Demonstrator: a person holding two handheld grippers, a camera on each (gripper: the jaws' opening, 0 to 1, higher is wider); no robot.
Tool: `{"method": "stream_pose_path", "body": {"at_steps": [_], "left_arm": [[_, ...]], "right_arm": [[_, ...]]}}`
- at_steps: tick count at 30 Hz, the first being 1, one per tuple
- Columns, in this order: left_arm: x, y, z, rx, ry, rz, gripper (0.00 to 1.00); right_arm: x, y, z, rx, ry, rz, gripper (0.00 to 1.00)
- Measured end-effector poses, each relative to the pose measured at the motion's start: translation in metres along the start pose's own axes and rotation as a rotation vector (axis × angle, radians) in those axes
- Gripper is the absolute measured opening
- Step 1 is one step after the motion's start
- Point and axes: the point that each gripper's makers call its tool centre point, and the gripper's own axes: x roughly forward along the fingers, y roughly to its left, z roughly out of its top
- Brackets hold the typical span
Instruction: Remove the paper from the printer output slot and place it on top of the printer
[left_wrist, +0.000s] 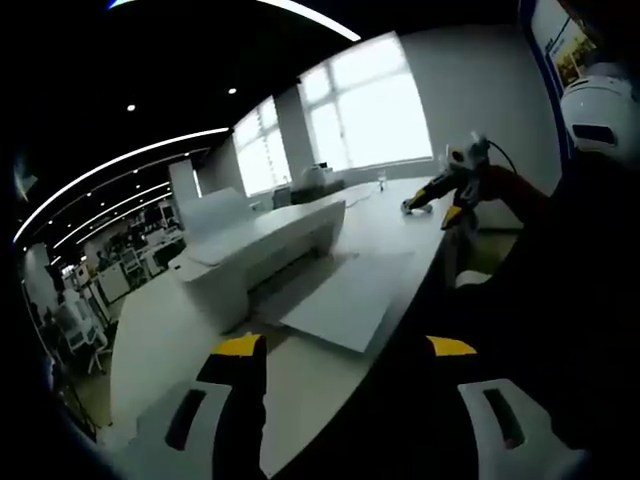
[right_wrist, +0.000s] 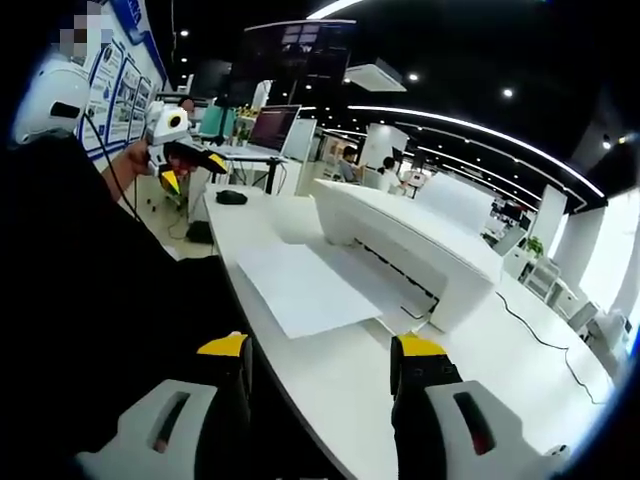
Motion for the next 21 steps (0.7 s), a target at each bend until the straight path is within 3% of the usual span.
{"method": "stream_pose_path", "body": {"at_steps": [21], "left_arm": [[0.0042,-0.0037,0.0020,0.008,-0.001,-0.018,0.66]], "right_arm": [[0.0022,0.0018,-0.0022,-0.002,0.011,0.006,0.51]]}}
